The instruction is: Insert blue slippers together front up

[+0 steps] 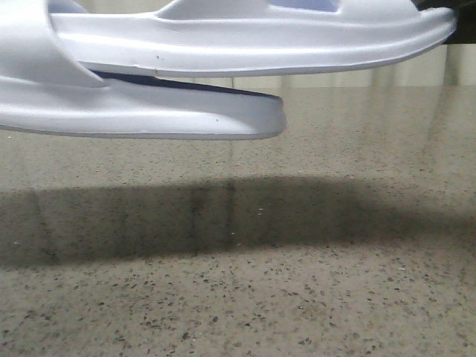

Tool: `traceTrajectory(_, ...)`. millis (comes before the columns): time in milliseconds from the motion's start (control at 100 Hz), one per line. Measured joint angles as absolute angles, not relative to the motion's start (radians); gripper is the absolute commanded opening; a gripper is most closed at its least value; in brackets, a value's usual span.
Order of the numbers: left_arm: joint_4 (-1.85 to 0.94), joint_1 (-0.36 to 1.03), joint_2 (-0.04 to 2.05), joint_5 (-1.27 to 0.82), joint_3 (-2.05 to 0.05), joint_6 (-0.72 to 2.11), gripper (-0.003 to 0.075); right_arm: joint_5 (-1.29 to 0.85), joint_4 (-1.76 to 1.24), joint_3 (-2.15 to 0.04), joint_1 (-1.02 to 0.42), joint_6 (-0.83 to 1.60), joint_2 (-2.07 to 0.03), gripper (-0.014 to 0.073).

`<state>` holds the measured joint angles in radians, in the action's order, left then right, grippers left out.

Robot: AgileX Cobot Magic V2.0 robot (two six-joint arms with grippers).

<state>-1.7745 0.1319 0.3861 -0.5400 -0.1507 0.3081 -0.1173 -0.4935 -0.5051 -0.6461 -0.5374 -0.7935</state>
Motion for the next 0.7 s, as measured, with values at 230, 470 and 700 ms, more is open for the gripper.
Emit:
traceTrajectory(230,-1.774,0.132,0.386,-0.566,-0.151,0.299,0.0016,-0.112,-0.491,-0.505,-0.647,-0.537,-0.818,-0.0107)
traceTrajectory(470,-1.772,0.132,0.386,-0.584,-0.151,0.299,0.0016,-0.038,-0.491,-0.505,-0.725,-0.537,-0.898,-0.0107)
traceTrajectory(700,-1.772,0.132,0.386,-0.550,-0.151,0.295,0.0016,0.018,-0.465,-0.545,-0.770,-0.535,-0.961,-0.0107)
